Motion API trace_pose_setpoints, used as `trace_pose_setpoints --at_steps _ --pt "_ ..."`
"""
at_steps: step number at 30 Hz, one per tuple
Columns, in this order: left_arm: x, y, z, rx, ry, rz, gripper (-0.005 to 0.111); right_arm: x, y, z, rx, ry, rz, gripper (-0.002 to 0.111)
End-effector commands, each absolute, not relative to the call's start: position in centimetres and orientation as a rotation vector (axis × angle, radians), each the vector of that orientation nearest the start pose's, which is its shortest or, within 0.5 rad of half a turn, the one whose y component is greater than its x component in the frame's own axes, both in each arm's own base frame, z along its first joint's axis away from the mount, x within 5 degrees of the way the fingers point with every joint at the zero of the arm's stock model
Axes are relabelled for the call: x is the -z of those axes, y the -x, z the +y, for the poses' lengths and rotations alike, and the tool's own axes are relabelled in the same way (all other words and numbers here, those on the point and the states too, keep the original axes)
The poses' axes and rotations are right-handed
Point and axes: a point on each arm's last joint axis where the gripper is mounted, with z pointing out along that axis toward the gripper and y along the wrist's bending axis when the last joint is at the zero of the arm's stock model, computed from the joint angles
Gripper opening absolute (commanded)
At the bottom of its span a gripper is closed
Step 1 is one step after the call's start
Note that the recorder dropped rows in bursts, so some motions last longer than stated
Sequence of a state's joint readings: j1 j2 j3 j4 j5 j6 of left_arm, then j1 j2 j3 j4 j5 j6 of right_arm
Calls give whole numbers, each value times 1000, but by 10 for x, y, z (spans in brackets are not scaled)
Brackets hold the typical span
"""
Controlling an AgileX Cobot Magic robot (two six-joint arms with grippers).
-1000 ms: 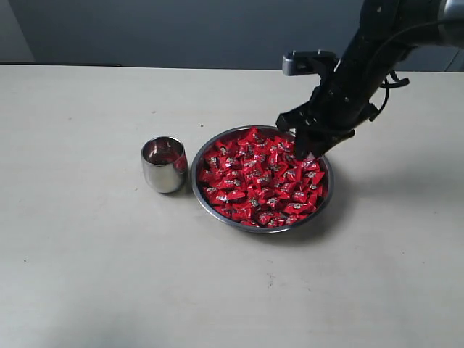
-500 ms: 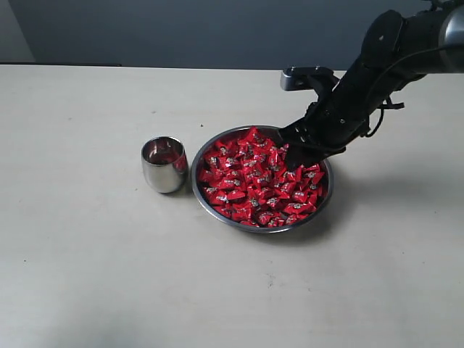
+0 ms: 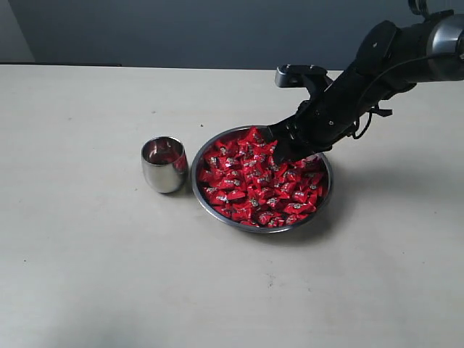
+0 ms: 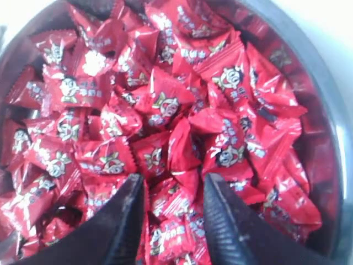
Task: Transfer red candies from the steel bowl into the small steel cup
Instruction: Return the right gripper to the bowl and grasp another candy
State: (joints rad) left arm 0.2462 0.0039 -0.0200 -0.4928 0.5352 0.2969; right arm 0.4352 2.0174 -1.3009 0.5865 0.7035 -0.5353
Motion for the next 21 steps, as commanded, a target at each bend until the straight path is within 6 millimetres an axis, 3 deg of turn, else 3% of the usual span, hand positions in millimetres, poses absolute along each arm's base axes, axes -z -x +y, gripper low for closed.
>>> trace_pose_setpoints --at_steps 1,7,9,11,12,16,21 --pt "-179 -51 -9 160 214 1917 0 -143 -354 197 -585 761 2708 36" --pt "-179 -51 -9 160 214 1917 0 -126 -353 200 -631 727 2766 32" --pt "-179 -51 -9 160 214 1917 0 -125 -352 200 -640 722 2772 21" --pt "-179 -51 -9 160 214 1917 0 -126 -351 201 -654 717 2776 4" --pt "-179 -51 -9 160 214 1917 0 -128 -351 201 -658 717 2774 0" --pt "-179 -51 -9 160 214 1917 0 -142 -349 201 -673 731 2751 0" --pt "-179 -51 -9 160 214 1917 0 -174 -345 199 -670 756 2676 0"
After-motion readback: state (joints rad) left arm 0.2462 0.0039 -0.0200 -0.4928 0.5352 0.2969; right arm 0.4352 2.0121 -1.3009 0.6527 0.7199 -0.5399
